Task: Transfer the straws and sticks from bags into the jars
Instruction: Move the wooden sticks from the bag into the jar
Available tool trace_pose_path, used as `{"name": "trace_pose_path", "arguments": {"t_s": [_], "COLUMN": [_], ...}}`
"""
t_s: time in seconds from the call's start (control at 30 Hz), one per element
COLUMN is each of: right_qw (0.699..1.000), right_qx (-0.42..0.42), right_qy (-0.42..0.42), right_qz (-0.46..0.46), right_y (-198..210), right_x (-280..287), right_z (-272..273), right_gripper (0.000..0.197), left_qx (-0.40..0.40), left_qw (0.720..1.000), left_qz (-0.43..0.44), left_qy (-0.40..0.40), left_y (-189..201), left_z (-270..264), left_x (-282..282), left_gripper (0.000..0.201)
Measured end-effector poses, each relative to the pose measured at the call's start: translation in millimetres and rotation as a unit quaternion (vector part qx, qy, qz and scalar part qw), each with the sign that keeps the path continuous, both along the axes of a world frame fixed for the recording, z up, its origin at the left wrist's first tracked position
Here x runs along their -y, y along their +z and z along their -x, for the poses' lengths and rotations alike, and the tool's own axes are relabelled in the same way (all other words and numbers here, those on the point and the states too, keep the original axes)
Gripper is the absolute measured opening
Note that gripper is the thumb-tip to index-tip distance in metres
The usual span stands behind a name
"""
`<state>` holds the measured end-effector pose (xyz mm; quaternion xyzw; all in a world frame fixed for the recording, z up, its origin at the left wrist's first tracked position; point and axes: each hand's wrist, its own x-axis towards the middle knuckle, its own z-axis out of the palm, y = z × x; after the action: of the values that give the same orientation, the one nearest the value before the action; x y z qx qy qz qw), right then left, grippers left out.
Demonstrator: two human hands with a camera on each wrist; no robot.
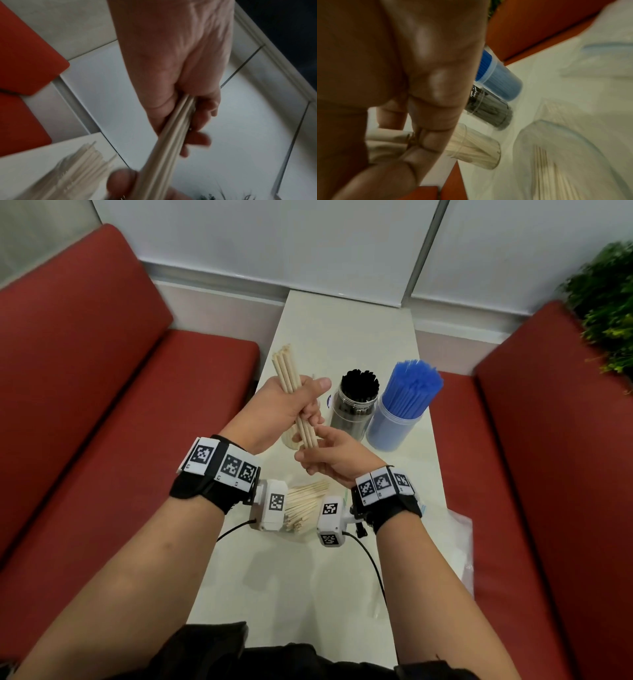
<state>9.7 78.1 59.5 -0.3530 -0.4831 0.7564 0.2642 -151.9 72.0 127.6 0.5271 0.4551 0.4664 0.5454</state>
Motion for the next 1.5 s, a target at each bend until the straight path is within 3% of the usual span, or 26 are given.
{"name": "trace_pose_path", "arguments": {"t_s": [0.07,0.17,0.27,0.4,0.47,0.5,0.57,0.63,0.7,0.8,0.97,1.17,1.23,1.4,1.5], "right_qw": [0.999,0.996,0.994,0.99,0.975,0.951,0.852,0.754,0.705,0.67,0.66,0.635,0.622,0.601,0.621], "right_qx": [0.034,0.057,0.081,0.079,0.192,0.288,0.467,0.539,0.564,0.581,0.582,0.587,0.593,0.603,0.59], "right_qy": [-0.01,-0.06,-0.065,-0.117,-0.098,-0.049,0.12,0.254,0.305,0.328,0.326,0.338,0.343,0.345,0.327], "right_qz": [-0.022,-0.026,-0.04,-0.011,-0.051,-0.099,-0.203,-0.276,-0.305,-0.324,-0.346,-0.371,-0.379,-0.395,-0.399], "right_y": [-5,-19,-31,-46,-55,-61,-76,-93,-112,-136,-152,-160,-162,-161,-155], "right_x": [-4,-9,-12,-19,-24,-26,-28,-23,-14,-3,-4,-10,-13,-15,-15], "right_z": [3,1,5,15,19,21,28,34,34,30,32,34,35,35,33], "right_gripper": [0.021,0.019,0.02,0.022,0.022,0.023,0.026,0.034,0.043,0.05,0.046,0.039,0.038,0.028,0.024], "left_qx": [-0.057,-0.162,-0.162,-0.16,-0.133,-0.114,-0.089,-0.086,-0.098,-0.116,-0.144,-0.18,-0.199,-0.253,-0.281], "left_qw": [0.998,0.983,0.979,0.982,0.984,0.984,0.983,0.978,0.973,0.967,0.958,0.953,0.953,0.941,0.93], "left_qz": [0.018,0.074,0.113,0.094,0.09,0.088,0.08,0.075,0.079,0.096,0.134,0.162,0.155,0.121,0.085], "left_qy": [-0.004,-0.046,-0.046,0.027,0.077,0.103,0.142,0.172,0.195,0.203,0.207,0.184,0.168,0.187,0.221], "left_y": [-2,-1,-3,-6,-6,-6,-5,-8,-15,-32,-65,-93,-94,-83,-76], "left_z": [7,22,27,26,29,31,33,32,31,28,24,16,16,21,29], "left_x": [-3,-8,-14,-28,-42,-50,-68,-86,-102,-120,-137,-140,-139,-131,-117], "left_gripper": [0.04,0.031,0.03,0.021,0.021,0.021,0.018,0.014,0.012,0.011,0.009,0.039,0.045,0.087,0.084]}}
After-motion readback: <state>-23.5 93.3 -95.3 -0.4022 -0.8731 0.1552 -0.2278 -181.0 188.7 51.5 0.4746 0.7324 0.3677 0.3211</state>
